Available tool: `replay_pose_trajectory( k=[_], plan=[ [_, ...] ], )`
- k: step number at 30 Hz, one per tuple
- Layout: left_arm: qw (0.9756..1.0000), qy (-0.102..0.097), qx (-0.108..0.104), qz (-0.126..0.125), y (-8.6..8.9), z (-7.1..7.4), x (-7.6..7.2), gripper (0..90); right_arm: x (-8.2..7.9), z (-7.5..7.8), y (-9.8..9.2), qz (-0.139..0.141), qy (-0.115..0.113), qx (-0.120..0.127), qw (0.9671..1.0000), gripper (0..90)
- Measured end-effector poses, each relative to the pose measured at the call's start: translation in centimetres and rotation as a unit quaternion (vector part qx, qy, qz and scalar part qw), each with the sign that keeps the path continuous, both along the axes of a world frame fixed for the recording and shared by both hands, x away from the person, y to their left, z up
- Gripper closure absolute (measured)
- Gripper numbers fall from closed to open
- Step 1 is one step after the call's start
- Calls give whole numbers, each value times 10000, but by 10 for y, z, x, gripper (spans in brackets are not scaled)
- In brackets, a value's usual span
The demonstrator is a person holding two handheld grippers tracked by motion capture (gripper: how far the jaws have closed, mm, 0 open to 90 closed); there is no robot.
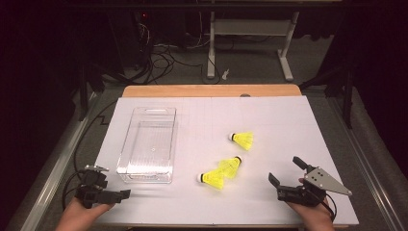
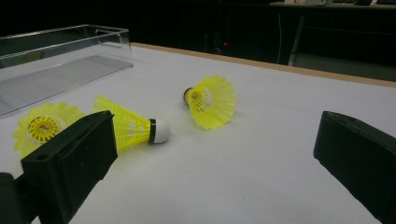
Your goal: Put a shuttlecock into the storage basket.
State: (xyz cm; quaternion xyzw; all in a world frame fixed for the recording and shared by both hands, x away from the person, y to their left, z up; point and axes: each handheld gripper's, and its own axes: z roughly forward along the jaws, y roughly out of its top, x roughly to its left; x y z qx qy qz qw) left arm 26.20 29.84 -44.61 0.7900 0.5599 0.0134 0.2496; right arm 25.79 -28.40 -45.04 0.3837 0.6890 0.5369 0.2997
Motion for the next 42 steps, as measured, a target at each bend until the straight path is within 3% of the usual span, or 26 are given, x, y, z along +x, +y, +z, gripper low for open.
replay_pose_trajectory(
  k=[11, 18, 21, 24, 26, 27, 28, 32, 36, 37, 40, 42],
  plan=[
    [9982, 591, 20, -101, -7, 0, 16, 8, 1, 0, 2, 28, 57, -23, 10000, 0],
    [9974, 706, 57, -99, -9, 2, 20, 9, 3, 3, 4, -19, 113, 28, 9999, 1],
    [9969, 777, 83, -106, -10, 3, 21, 8, 6, 8, 6, -34, 208, -165, 9996, 1],
    [9957, 880, 239, -135, -12, 4, 22, 8, 11, 12, 10, -26, 325, -342, 9989, 0],
    [9952, 927, 263, -148, -12, 5, 22, 9, 19, 14, 13, -112, 450, -573, 9973, 0],
    [9952, 927, 263, -148, -12, 5, 22, 8, 19, 14, 13, -112, 450, -573, 9973, 0],
    [9950, 955, 251, -153, -12, 5, 23, 8, 25, 15, 13, -86, 612, -589, 9963, 0],
    [9940, 1038, 303, -191, -13, 7, 22, 8, 30, 18, 15, -67, 600, -618, 9963, 1],
    [9923, 1158, 353, -255, -17, 9, 22, 9, 28, 5, 17, -45, 751, -601, 9953, 1],
    [9917, 1169, 452, -287, -18, 11, 20, 8, 27, 1, 16, -10, 767, -584, 9953, 1],
    [9917, 1167, 449, -299, -18, 12, 19, 8, 22, -3, 13, 52, 788, -555, 9953, 1],
    [9916, 1214, 327, -303, -17, 11, 17, 8, 20, -3, 11, 40, 783, -547, 9954, 1]
  ],
)
